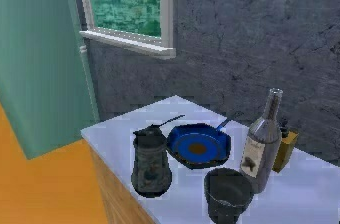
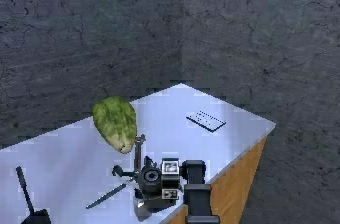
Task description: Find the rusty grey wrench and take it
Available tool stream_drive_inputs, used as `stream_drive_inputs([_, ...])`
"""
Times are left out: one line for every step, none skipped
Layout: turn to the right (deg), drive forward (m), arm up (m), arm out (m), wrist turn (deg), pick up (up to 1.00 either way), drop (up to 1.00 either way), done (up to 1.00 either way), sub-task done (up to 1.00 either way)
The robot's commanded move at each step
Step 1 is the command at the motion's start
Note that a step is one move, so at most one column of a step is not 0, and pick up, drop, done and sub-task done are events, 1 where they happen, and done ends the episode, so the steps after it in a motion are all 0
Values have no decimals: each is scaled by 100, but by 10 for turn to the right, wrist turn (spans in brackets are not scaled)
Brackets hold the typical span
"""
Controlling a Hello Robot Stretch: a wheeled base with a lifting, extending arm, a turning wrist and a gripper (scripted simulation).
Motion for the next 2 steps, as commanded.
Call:
stream_drive_inputs([0,0,10,0,0,0,0,0,0])
stream_drive_inputs([0,0,0,0,0,0,0,100,0])
